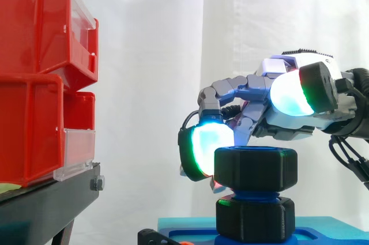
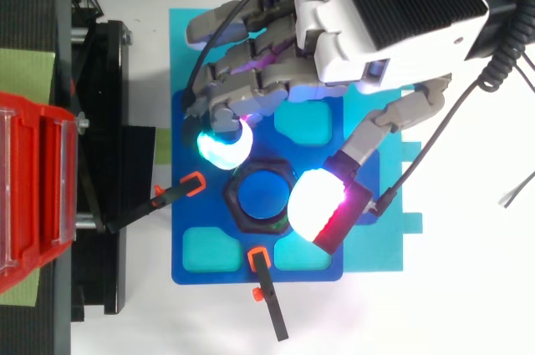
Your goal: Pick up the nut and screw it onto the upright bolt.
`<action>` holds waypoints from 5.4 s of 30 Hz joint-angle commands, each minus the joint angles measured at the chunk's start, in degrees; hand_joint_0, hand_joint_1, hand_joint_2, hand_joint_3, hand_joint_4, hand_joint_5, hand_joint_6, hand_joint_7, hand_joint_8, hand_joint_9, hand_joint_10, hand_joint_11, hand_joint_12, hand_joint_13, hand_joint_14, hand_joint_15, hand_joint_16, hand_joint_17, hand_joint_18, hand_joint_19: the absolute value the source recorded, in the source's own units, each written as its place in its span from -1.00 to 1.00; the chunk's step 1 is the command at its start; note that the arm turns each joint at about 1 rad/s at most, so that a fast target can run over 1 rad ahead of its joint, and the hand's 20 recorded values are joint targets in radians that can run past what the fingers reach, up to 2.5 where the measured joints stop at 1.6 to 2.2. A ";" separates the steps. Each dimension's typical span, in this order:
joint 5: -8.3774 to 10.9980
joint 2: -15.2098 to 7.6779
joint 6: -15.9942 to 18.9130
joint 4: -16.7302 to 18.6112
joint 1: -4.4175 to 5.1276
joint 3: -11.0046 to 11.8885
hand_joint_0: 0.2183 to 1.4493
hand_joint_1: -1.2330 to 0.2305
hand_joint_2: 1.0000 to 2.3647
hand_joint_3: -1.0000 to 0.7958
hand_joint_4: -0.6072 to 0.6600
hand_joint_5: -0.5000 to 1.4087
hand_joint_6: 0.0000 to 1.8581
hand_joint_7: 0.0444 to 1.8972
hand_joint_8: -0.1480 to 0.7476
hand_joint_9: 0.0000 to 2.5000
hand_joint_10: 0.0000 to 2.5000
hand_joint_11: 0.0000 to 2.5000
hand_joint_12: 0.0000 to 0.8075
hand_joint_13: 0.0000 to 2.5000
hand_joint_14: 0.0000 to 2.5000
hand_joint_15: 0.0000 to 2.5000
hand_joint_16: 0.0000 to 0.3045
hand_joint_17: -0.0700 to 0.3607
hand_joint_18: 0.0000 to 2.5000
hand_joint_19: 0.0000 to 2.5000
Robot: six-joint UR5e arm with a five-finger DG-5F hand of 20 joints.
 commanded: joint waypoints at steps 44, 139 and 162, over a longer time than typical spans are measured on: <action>-2.18 -0.66 0.10 3.98 -0.55 2.11 -0.62 0.40 -1.00 -0.44 0.04 -0.72 -0.46 -0.45 -0.33 -0.79 -1.00 -1.00 -0.33 -0.91 -1.00 -1.00 -0.79 -0.34 -1.00 -1.00; -2.53 -1.37 0.54 5.21 -2.04 -0.18 -0.55 0.25 -1.00 -0.44 0.26 -0.62 -0.46 0.02 -0.16 -0.46 -1.00 -1.00 -0.50 -0.60 -1.00 -1.00 -0.91 -0.54 -0.90 -1.00; -2.80 -1.46 0.54 5.21 -0.99 0.61 -0.62 0.38 -1.00 -0.44 0.03 -0.71 -0.46 -0.45 -0.34 -0.82 -1.00 -1.00 -0.33 -0.91 -1.00 -1.00 -0.79 -0.34 -1.00 -1.00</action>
